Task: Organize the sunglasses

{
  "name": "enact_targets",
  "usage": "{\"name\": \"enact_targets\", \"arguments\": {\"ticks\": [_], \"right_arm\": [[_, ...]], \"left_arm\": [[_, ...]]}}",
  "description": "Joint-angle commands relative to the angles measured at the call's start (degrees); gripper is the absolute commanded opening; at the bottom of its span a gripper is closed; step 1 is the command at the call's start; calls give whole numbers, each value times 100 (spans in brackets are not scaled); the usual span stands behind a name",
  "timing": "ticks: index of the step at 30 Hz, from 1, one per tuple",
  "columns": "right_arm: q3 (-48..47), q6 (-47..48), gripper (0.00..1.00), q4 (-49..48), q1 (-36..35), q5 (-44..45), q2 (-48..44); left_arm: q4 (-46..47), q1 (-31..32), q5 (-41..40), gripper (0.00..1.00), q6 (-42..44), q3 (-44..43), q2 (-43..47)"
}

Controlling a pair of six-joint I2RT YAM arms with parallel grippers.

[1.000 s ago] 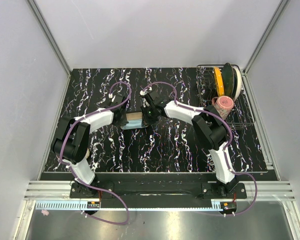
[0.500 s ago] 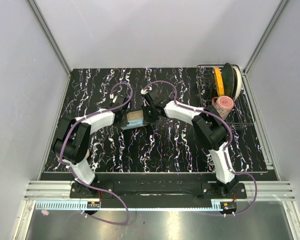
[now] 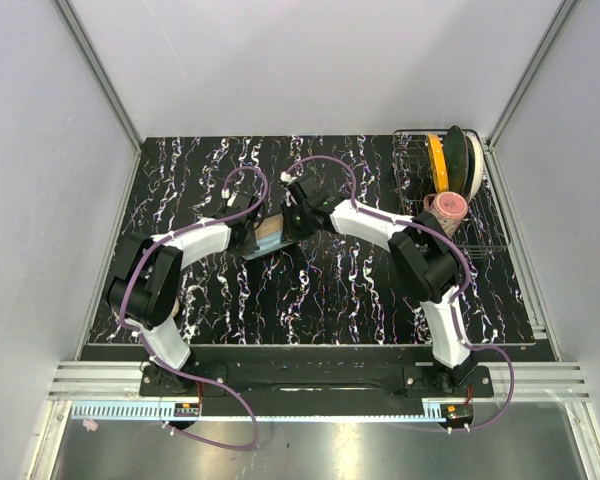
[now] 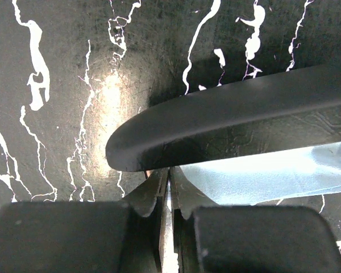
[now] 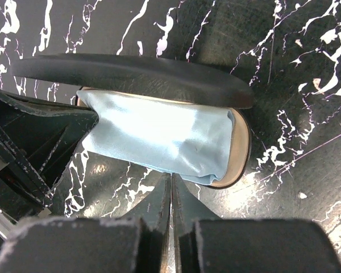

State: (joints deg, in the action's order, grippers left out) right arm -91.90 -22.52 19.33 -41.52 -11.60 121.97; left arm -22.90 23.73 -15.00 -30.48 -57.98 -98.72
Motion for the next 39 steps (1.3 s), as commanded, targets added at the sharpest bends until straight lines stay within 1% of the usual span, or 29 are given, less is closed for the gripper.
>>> {"name": "enact_targets", "arguments": {"ticks": [1,7,12,18,23,29,36,39], "right_arm": [[-241,64,7,-26,-58,157,72],[-101,160,7,-87,-49,517,169],[145,12,6,-570,-49,650,-6],[427,-165,7,-1247,-49,553,-349],[199,-25,8,-1081,-49,544,-130],[330,108,8,-1037,-49,588,2],[462,108,9,-1037,-49,755,-279],[375,90,9,-818,-49,1045,-411]], "left_arm": [[-31,27,-161,9,16,41,160],[-31,27,-169,9,24,41,177],[-13,36,-169,9,7,41,204],[-31,44,-152,9,33,41,213],[-31,44,-152,10,33,41,256],[-31,44,-143,10,33,23,300],[-40,44,-152,11,33,14,318],[-66,53,-204,10,42,14,327]]}}
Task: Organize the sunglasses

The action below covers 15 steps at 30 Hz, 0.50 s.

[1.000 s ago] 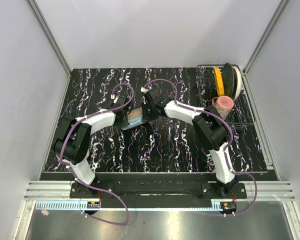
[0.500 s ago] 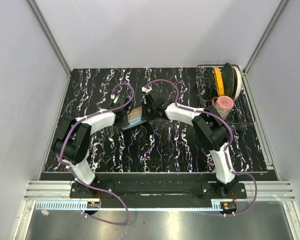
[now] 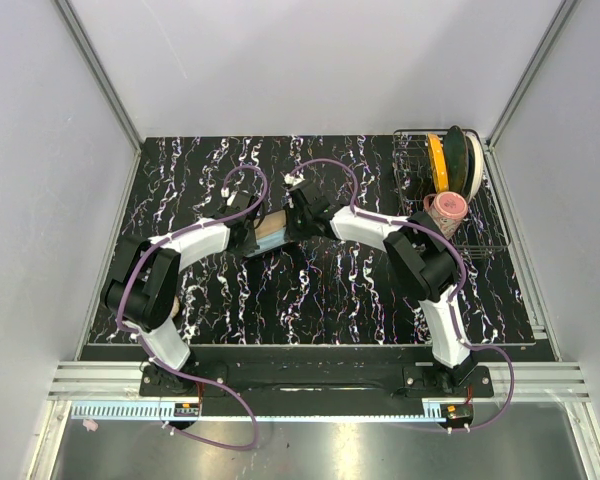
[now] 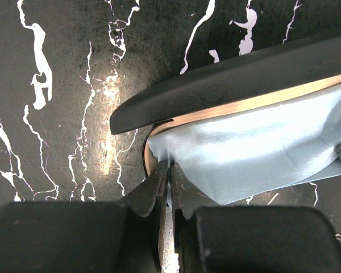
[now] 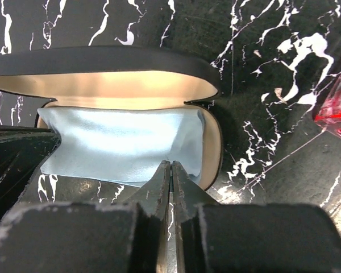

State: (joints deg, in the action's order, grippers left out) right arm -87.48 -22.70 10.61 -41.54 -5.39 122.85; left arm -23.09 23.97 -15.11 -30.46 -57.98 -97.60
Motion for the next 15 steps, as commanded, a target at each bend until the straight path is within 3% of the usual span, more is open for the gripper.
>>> {"name": "enact_targets", "arguments": {"ticks": [1,8,15], "right_arm": [[-102,125,9,177,-39,512,-525],[-234,73,13,292,-47,803,-867],[-497,152,20,178,-47,136,-596]], "left_arm": [[-38,20,-211,10,40,23,224],[-37,29,-264,11,-4,58,207],[-37,47,-290,11,-4,50,224]]}}
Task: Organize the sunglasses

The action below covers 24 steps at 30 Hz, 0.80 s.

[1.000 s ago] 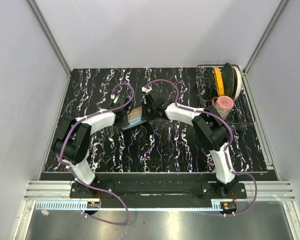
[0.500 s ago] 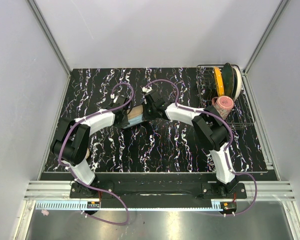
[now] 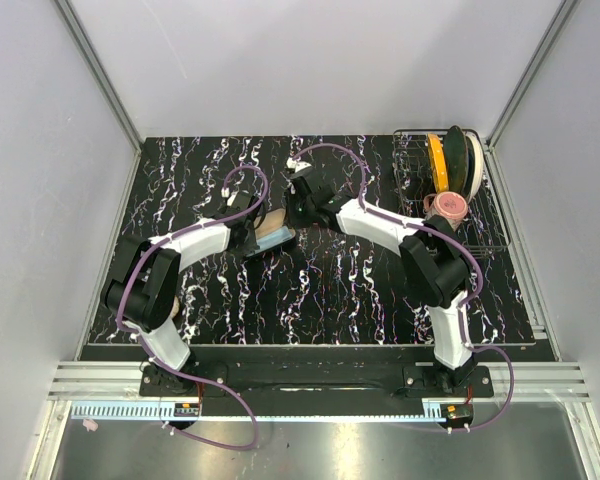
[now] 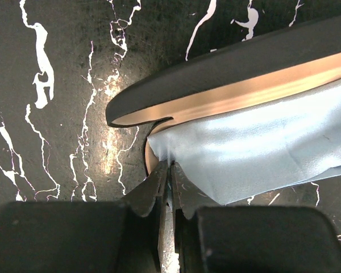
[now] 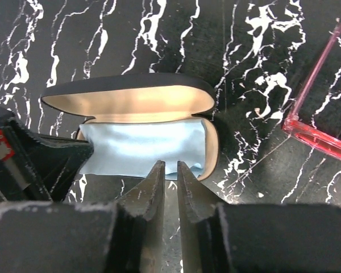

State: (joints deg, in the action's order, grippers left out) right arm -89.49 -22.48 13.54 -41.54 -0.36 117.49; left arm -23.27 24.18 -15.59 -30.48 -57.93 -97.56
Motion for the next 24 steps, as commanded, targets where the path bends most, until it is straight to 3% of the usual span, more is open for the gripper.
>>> {"name": "enact_targets", "arguments": {"ticks": [1,8,24], "right_arm": [[-384,165,21,-97,-47,-429,10],[-639,288,23,61,-47,-711,564],[-209,446,29,8,-100,-606,784]], "left_arm": [[-11,25,-242,11,-11,45,211],[-11,42,-260,12,-11,36,202],[42,51,-216,18,-46,72,316]]}}
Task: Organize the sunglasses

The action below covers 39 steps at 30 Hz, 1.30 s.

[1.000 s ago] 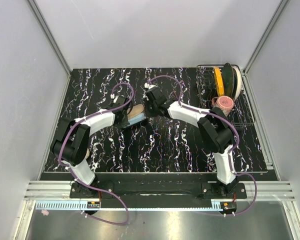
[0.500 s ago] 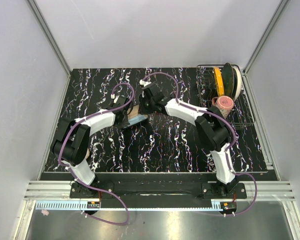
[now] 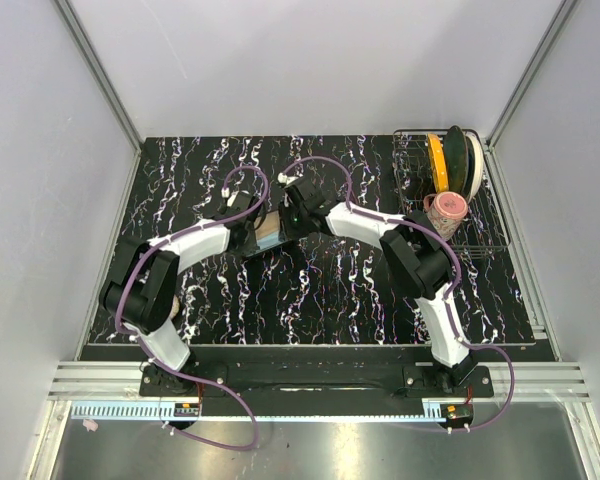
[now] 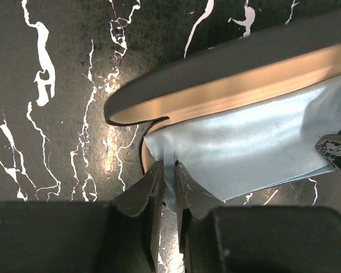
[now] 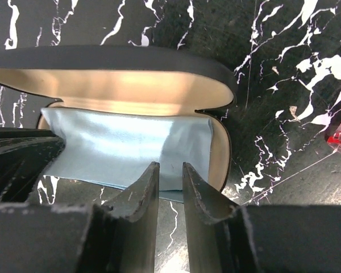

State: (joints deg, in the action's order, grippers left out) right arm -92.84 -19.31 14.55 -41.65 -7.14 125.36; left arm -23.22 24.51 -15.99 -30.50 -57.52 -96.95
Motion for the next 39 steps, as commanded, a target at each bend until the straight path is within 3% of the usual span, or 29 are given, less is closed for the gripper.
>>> {"name": "enact_targets", "arguments": {"ticks": [1,11,18,26,39], "right_arm": [[186,138,29,-92,-98,89,-3],[495,173,29,-127,-203,493,-64],[451,59,29,-5,-247,687,-38],[433,-73,27,66,-247,863,-12],[407,-152,25,136,-247,898,15]], "left_arm": [[20,10,-168,18,-44,39,273],[-42,18,-45,22,-131,-49,659],[204,18,551,22,-298,65,905],[687,71,1317,20,-422,153,485],[1381,80,607,22,-641,688,220]]}}
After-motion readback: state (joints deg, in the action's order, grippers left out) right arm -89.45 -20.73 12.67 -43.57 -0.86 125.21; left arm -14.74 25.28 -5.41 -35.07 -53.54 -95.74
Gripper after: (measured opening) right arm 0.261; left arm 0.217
